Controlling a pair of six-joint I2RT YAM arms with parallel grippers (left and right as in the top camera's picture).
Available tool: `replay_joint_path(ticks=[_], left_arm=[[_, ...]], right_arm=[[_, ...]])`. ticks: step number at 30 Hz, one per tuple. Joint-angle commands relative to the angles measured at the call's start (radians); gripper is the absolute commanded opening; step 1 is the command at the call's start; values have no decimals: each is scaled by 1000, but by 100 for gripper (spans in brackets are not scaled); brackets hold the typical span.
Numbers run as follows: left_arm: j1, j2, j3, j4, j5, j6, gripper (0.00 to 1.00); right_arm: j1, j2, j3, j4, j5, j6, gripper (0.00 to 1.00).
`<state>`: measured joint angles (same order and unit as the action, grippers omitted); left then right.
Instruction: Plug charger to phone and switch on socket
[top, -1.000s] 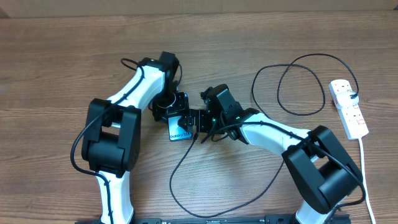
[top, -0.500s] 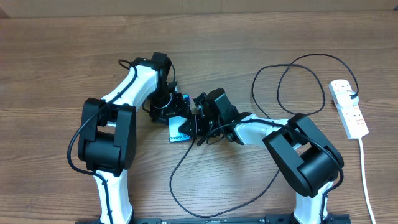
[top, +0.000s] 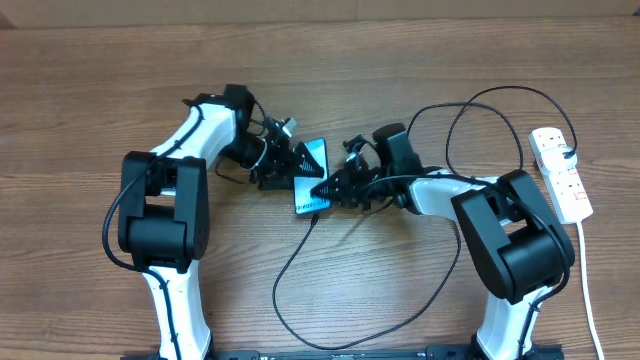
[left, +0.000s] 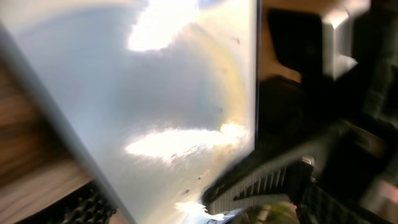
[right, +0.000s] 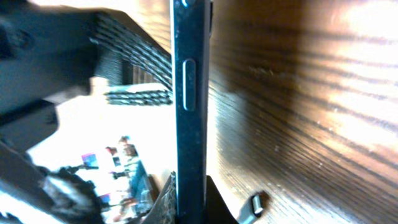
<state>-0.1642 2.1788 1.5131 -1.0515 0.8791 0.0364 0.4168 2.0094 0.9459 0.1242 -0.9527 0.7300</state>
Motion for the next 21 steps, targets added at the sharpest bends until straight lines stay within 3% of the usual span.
replay_joint_path(ticks=[1, 9, 16, 18, 19, 21], left_arm=[[-13, 9, -6, -17, 510, 209, 82], [-2, 9, -6, -16, 702, 253, 75], [11, 9, -3, 10, 702, 255, 68], [27, 9, -3, 31, 702, 255, 57], [38, 9, -3, 51, 696, 255, 44], [59, 9, -3, 84, 657, 219, 38]], right_arm=[[-12, -37, 26, 208, -272, 148, 4], [-26, -37, 26, 547, -351, 465, 4], [-24, -37, 26, 544, -371, 478, 4], [-24, -37, 26, 545, -388, 473, 4], [-24, -37, 26, 545, -400, 459, 4], [-24, -37, 26, 544, -414, 431, 4]])
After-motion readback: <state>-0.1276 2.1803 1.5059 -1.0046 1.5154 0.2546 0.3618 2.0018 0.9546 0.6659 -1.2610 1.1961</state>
